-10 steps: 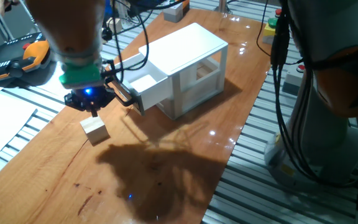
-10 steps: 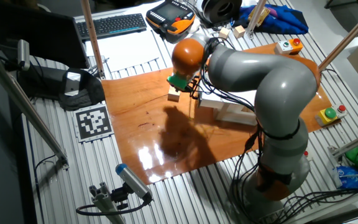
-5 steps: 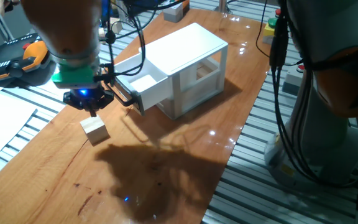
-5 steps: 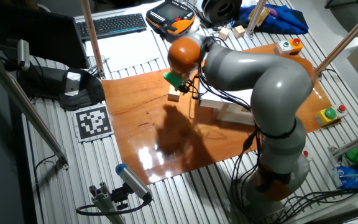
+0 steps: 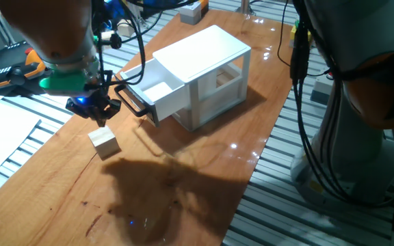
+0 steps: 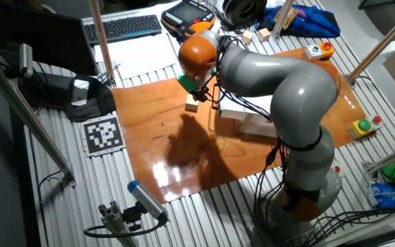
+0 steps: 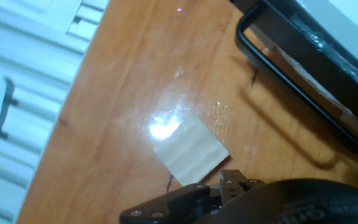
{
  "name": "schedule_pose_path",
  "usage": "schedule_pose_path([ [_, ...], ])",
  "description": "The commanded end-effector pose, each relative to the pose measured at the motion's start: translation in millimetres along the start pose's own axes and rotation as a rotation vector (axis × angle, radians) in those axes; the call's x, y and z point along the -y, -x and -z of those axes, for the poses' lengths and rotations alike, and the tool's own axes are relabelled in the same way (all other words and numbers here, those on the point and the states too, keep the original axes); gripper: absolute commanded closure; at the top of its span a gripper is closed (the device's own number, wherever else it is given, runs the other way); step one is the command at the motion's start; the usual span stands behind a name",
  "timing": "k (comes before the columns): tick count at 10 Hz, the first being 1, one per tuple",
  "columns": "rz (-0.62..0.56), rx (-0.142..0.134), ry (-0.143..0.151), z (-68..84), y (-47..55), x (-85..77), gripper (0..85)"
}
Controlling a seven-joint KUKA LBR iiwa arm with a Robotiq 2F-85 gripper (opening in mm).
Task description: Put things in the drawer
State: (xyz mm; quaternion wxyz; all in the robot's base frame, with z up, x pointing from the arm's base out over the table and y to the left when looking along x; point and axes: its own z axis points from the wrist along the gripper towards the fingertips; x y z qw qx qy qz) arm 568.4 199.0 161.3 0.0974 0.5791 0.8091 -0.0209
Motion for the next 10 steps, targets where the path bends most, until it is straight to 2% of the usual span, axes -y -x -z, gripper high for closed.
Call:
schedule_pose_path([
  [1, -0.495, 0.054, -0.096, 2.8, 0.9, -1.2, 85.0],
  [2, -0.474, 0.080, -0.105, 3.9, 0.8, -3.9, 85.0],
  [3, -0.461, 0.093, -0.114, 1.3, 0.6, -9.3, 85.0],
  [6, -0.461, 0.121, -0.099, -10.9, 0.2, -21.2, 85.0],
  [8, -0.512, 0.120, -0.073, -23.3, 3.0, -23.5, 85.0],
  [9, -0.539, 0.129, -0.073, -25.7, 4.0, -24.4, 85.0],
  [10, -0.577, 0.111, -0.089, -28.6, 5.6, -25.1, 85.0],
])
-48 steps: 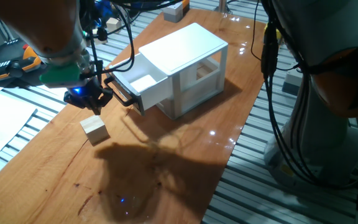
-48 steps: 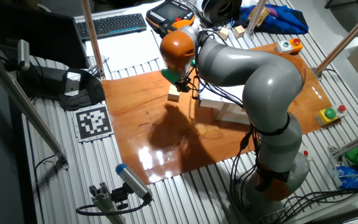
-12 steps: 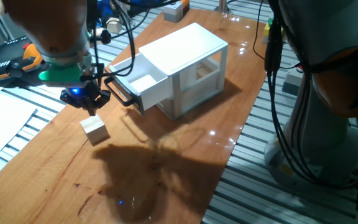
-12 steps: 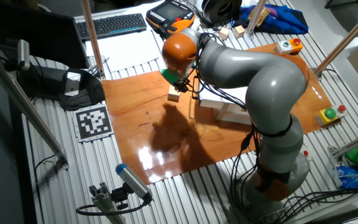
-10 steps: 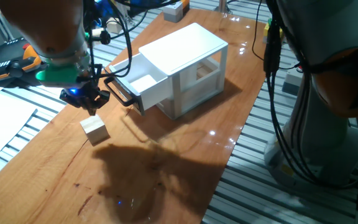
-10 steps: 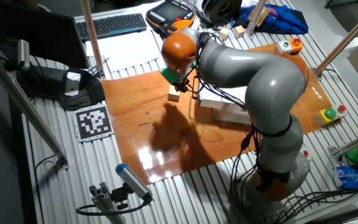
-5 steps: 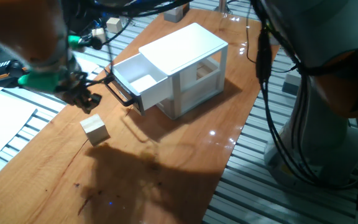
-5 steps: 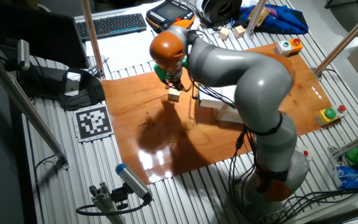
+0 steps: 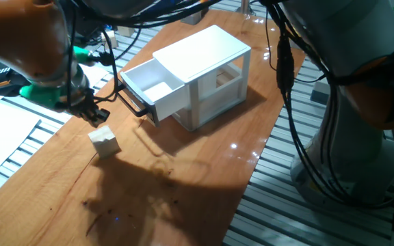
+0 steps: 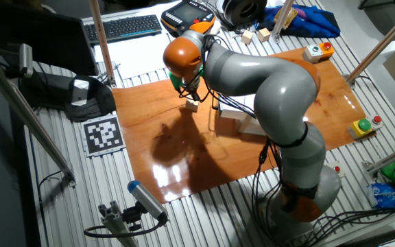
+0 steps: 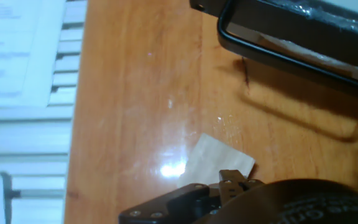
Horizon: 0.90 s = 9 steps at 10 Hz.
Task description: Put things in the drawer
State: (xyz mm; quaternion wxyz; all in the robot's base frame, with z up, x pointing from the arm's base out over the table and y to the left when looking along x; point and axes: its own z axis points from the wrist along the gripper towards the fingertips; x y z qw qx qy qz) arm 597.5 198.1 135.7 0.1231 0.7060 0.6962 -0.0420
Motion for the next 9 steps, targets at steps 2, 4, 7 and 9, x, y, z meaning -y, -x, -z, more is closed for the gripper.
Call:
schedule_pose_path([
  [2, -0.331, -0.006, -0.071, -6.9, 3.3, -1.0, 85.0],
  [4, -0.363, -0.001, -0.077, -12.0, 7.4, -1.0, 85.0],
  [7, -0.407, -0.072, -0.119, -17.9, 9.7, -1.0, 85.0],
  [9, -0.411, -0.100, -0.147, -21.2, 8.8, -1.4, 85.0],
])
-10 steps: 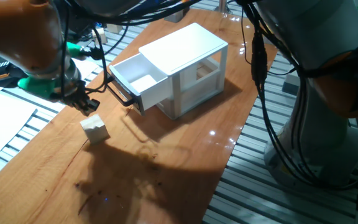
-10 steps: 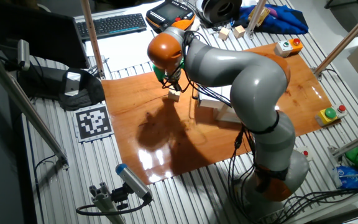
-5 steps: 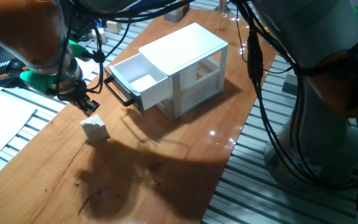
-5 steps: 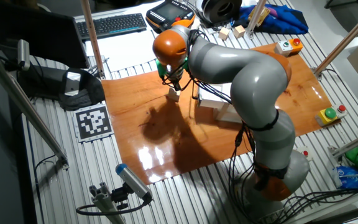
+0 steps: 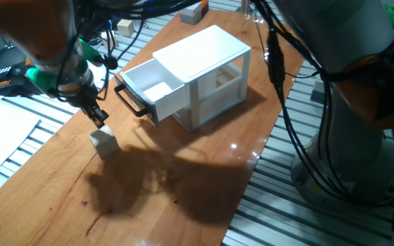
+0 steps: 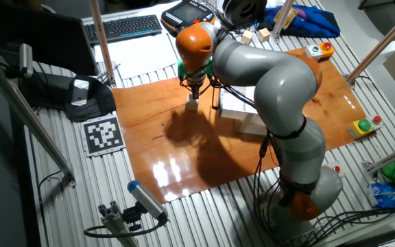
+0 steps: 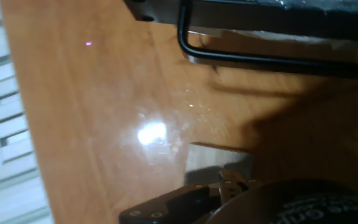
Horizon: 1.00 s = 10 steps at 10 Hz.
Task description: Put things in the drawer
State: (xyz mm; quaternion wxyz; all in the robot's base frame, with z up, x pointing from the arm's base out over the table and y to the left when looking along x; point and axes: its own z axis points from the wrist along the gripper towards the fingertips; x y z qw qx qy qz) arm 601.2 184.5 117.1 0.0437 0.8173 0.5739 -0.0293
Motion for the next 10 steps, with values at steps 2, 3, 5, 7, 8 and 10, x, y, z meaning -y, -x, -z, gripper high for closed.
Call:
schedule_pose_path([
  [2, -0.087, -0.024, -0.037, -1.2, 0.0, 0.1, 85.0],
  [3, -0.086, -0.053, -0.054, -3.2, -0.1, 0.3, 85.0],
  [5, -0.035, -0.073, -0.040, -8.5, 1.9, 1.7, 85.0],
  [7, -0.011, -0.080, -0.015, -10.2, 4.6, 1.9, 85.0],
  [8, -0.016, -0.083, -0.013, -11.3, 4.1, 2.4, 85.0],
  [10, -0.021, -0.102, -0.010, -14.1, 2.2, 3.5, 85.0],
])
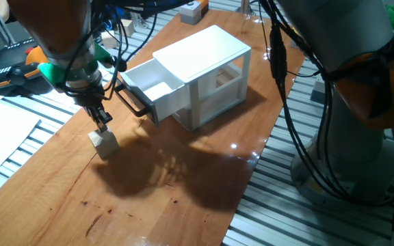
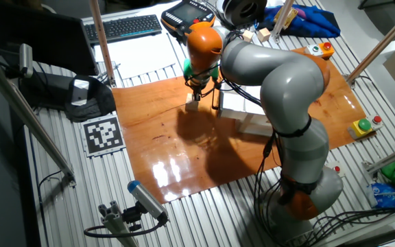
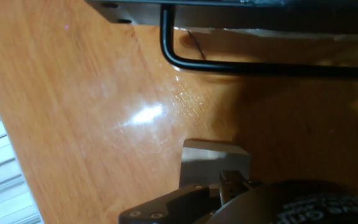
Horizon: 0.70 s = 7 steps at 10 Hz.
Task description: Put things in the drawer
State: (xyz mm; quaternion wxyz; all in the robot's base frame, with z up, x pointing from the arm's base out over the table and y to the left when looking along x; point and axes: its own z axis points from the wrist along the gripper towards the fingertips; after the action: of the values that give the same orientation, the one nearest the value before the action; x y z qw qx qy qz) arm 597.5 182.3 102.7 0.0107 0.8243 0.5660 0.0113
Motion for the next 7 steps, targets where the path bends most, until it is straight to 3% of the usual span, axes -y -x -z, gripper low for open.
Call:
schedule_pose_path([
  [1, -0.005, -0.008, 0.007, -1.4, -0.3, 0.1, 85.0],
  [3, -0.015, -0.028, 0.012, -3.5, -1.4, 0.6, 85.0],
  [5, -0.012, -0.035, 0.046, -3.4, -1.6, 0.7, 85.0],
  [7, -0.019, -0.033, 0.053, -2.6, -2.8, 0.8, 51.0],
])
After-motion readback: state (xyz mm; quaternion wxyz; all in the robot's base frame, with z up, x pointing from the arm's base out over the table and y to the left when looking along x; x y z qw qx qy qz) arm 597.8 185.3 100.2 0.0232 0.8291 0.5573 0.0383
